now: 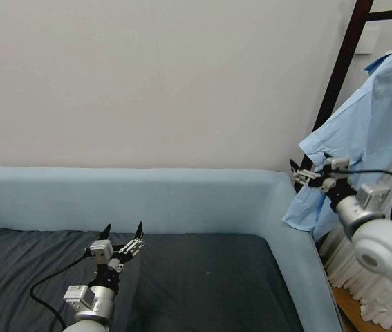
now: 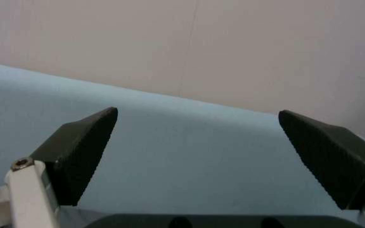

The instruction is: Pick up the clothes from the sofa and hang them on the clothes hanger.

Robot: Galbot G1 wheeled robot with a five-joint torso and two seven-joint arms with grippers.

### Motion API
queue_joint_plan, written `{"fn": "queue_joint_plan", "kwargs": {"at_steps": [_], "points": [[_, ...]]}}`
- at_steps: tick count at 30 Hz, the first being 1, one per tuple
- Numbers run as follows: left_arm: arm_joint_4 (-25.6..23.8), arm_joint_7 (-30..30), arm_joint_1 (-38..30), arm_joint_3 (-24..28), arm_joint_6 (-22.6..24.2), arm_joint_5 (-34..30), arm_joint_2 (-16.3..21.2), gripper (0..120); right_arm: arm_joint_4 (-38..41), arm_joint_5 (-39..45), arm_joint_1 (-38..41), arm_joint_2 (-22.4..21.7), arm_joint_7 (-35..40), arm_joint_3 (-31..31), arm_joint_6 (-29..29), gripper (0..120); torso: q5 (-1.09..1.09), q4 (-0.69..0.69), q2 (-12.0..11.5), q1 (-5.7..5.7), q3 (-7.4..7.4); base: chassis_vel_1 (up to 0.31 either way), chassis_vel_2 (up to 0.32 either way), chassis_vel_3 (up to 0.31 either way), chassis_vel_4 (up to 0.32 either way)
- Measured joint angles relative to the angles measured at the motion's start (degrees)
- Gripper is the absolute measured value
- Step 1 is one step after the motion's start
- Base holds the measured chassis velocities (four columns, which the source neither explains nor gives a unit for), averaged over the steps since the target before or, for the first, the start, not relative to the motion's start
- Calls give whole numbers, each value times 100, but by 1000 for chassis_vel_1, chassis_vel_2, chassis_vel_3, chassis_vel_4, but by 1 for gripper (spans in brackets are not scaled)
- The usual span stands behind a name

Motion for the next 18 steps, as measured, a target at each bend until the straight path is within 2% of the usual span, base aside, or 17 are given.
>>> {"fn": "queue_joint_plan", "kwargs": {"at_steps": [2,5,6,10,11,14,15,18], "points": [[8,3,16,5,0,22,-19,100,-19,-101,-226,96,-57,73,93,100,1,0,0,0,0,0,0,0,0],[105,93,99,9,-110,179,-152,100,-67,-775,-1238,550,-231,534,382,100,-1,-1,0,0,-1,0,0,0,0],[105,93,99,9,-110,179,-152,100,-67,-775,-1238,550,-231,534,382,100,-1,-1,0,0,-1,0,0,0,0],[278,175,312,96,-497,359,-575,100,120,-1565,-2830,1121,-273,1373,657,100,1,-1,0,0,-2,0,0,0,0],[278,175,312,96,-497,359,-575,100,120,-1565,-2830,1121,-273,1373,657,100,1,-1,0,0,-2,0,0,0,0],[514,341,460,163,-812,732,-1051,100,378,-2134,-3802,1718,-790,2060,641,100,-2,-2,0,-1,-2,0,0,0,0],[514,341,460,163,-812,732,-1051,100,378,-2134,-3802,1718,-790,2060,641,100,-2,-2,0,-1,-2,0,0,0,0],[577,554,781,233,-866,1136,-1487,100,691,-2692,-4442,2391,-1173,2398,611,100,-2,-2,1,-1,-2,0,0,0,0]]}}
